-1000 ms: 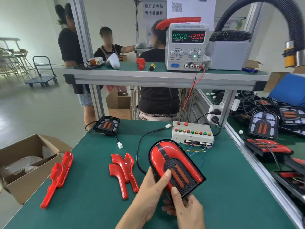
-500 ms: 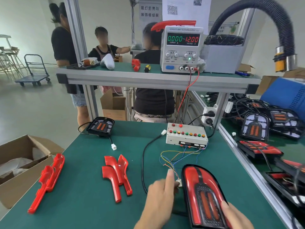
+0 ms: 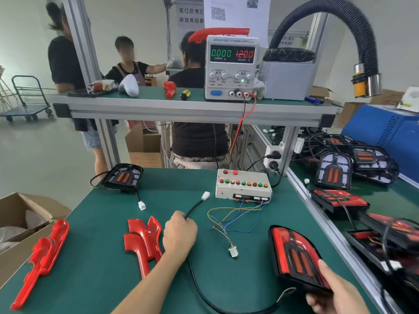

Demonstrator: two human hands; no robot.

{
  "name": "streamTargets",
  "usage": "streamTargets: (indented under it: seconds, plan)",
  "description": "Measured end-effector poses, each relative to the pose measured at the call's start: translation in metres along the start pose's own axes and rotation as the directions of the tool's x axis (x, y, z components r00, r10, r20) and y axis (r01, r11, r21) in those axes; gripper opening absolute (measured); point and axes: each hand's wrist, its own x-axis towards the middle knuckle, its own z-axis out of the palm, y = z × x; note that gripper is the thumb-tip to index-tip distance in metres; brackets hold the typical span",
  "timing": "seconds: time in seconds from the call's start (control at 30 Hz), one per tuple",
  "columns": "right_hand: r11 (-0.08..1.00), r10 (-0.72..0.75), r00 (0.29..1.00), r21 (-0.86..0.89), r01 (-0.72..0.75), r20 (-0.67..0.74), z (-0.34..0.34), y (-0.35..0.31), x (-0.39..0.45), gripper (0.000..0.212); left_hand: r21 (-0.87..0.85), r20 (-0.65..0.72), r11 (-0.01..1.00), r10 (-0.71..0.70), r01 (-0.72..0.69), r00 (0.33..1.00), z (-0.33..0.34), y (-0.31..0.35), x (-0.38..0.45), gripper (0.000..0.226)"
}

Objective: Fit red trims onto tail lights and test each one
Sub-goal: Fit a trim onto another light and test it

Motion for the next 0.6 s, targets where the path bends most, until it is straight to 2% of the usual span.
streamTargets:
  seconds: [0.03, 0.07, 0.1, 0.17, 0.23, 0.33, 0.43, 0.5, 0.53, 0.57, 0.6]
  plan:
    - [0.998, 0.048, 0.998, -0.028, -0.048, -0.029, 0.002, -0.011, -0.001, 0.038, -0.102, -0.018, 0.995, 0.002, -0.004, 1.000, -0.003, -0.005, -0.012, 0.033]
    - [1.000, 0.030, 0.999, 0.002, -0.030, -0.036, 0.006, -0.011, 0.005, 0.041, -0.183, -0.013, 0.983, 0.020, -0.022, 1.000, -0.005, -0.010, -0.026, 0.034]
    - [0.999, 0.026, 0.994, -0.020, -0.028, -0.103, 0.012, -0.013, 0.006, 0.041, -0.258, 0.005, 0.965, 0.046, -0.043, 0.999, -0.008, -0.014, -0.043, 0.033]
    - [0.999, 0.010, 0.989, -0.050, -0.018, -0.146, 0.018, -0.016, 0.009, 0.039, -0.427, 0.072, 0.903, 0.088, -0.049, 0.994, -0.010, -0.020, -0.076, 0.028]
    - [0.993, -0.066, 0.982, -0.112, 0.046, -0.177, 0.025, -0.014, 0.011, 0.039, -0.552, 0.109, 0.833, 0.116, -0.037, 0.987, -0.008, -0.026, -0.100, 0.028]
    - [0.956, -0.127, 0.974, -0.284, 0.070, -0.186, 0.037, -0.020, 0.005, 0.049, -0.671, 0.019, 0.736, 0.140, -0.091, 0.990, -0.001, -0.030, -0.127, 0.039]
    - [0.807, -0.139, 0.987, -0.588, 0.061, -0.087, 0.045, -0.028, -0.008, 0.076, -0.710, -0.141, 0.675, 0.146, -0.203, 0.979, 0.006, -0.026, -0.149, 0.049]
    - [0.606, -0.202, 0.973, -0.795, 0.034, -0.113, 0.044, -0.030, -0.015, 0.093, -0.716, -0.183, 0.654, 0.161, -0.244, 0.970, 0.011, -0.023, -0.159, 0.052]
    - [0.525, -0.299, 0.940, -0.851, 0.017, -0.166, 0.046, -0.032, -0.021, 0.093, -0.719, -0.192, 0.646, 0.169, -0.256, 0.967, 0.013, -0.020, -0.162, 0.053]
    - [0.504, -0.431, 0.883, -0.861, 0.063, -0.188, 0.050, -0.034, -0.029, 0.085, -0.721, -0.199, 0.640, 0.176, -0.266, 0.964, 0.016, -0.017, -0.164, 0.053]
    - [0.525, -0.562, 0.808, -0.831, 0.181, -0.179, 0.056, -0.036, -0.037, 0.071, -0.721, -0.206, 0.635, 0.184, -0.276, 0.961, 0.017, -0.014, -0.165, 0.053]
